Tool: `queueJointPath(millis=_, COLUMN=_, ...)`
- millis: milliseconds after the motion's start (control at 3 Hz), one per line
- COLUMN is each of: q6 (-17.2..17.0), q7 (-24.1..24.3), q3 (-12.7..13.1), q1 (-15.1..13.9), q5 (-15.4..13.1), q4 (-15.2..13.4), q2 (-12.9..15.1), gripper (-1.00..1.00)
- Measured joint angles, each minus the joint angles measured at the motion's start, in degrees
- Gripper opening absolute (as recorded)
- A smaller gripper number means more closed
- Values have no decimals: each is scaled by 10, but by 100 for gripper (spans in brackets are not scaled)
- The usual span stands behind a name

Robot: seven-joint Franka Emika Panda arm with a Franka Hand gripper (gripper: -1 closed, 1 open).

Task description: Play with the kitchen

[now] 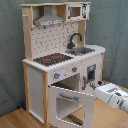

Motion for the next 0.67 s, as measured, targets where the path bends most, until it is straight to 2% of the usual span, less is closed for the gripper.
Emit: queueJointPath(millis=667, q6=20, q7=117, q3=22, q1=-25, q5=-8, q4=24, q2=-19, gripper=100)
